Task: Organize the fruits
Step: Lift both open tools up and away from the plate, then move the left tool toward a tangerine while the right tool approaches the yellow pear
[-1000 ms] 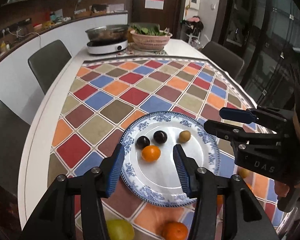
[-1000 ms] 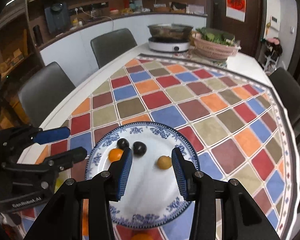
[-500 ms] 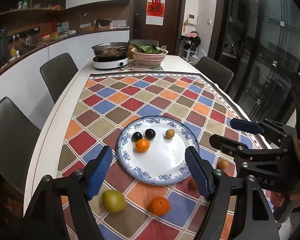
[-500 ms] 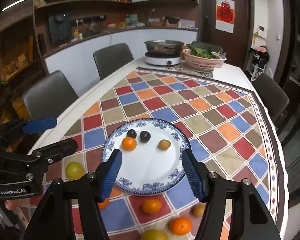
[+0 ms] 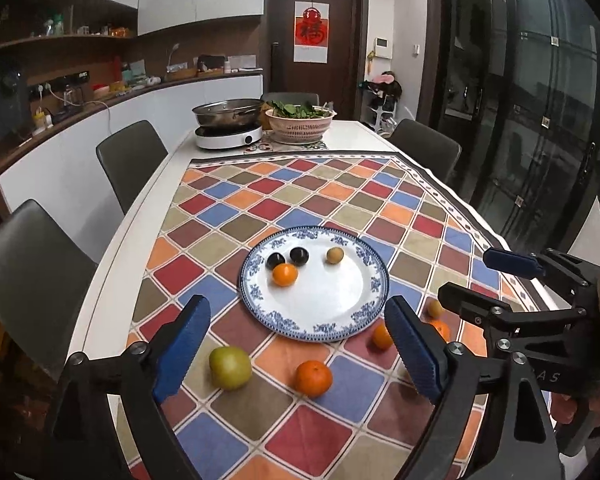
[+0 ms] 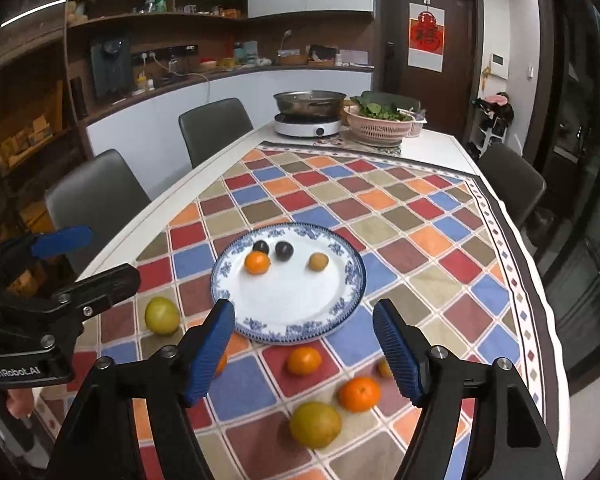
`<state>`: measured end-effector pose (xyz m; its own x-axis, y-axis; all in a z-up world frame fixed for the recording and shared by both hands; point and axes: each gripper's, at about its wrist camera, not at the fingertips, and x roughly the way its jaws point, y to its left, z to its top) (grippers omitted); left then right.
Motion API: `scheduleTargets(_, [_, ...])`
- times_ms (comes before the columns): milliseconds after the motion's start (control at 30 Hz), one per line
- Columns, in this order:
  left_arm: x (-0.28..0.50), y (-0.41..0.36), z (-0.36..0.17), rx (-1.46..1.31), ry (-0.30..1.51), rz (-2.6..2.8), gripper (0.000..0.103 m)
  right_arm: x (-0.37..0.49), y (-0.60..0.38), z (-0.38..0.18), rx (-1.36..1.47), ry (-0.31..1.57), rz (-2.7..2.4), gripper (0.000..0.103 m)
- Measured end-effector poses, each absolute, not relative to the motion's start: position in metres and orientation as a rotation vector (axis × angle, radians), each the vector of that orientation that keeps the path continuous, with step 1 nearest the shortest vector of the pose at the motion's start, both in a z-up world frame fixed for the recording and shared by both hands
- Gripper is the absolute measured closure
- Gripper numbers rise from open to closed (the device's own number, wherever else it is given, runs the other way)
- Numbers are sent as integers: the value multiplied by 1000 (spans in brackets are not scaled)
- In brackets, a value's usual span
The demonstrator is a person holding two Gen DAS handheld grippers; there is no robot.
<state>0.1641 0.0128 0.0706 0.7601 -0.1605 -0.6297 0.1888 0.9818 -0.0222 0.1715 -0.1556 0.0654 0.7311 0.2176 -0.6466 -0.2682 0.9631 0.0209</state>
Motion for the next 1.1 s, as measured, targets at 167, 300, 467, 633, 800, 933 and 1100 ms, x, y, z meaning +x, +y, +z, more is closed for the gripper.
scheduleTargets(167, [155,14,60,42,704,-175,13,162,-160,52,-51,738,259,31])
scheduleTargets(300, [149,12,49,79,707,-142,13,158,-160,39,-53,775,258,31])
scheduleTargets(467, [145,11,32,97,736,-140,13,156,-164,23,-51,819,243,31])
scheduleTargets(633, [144,10,14,96,783,-148,13,154,-168,7,-46,864,228,31])
scheduleTargets(800, [142,6,-3,114,819,-154,13,154,-171,-11,-37,923,218,31])
scheduleTargets(933, [143,5,-17,117,852,-164,13,152,-174,-22,-29,958,206,31])
scheduleTargets(1100, [149,3,-31,114,887,-164,13,152,-174,-34,-29,988,195,31])
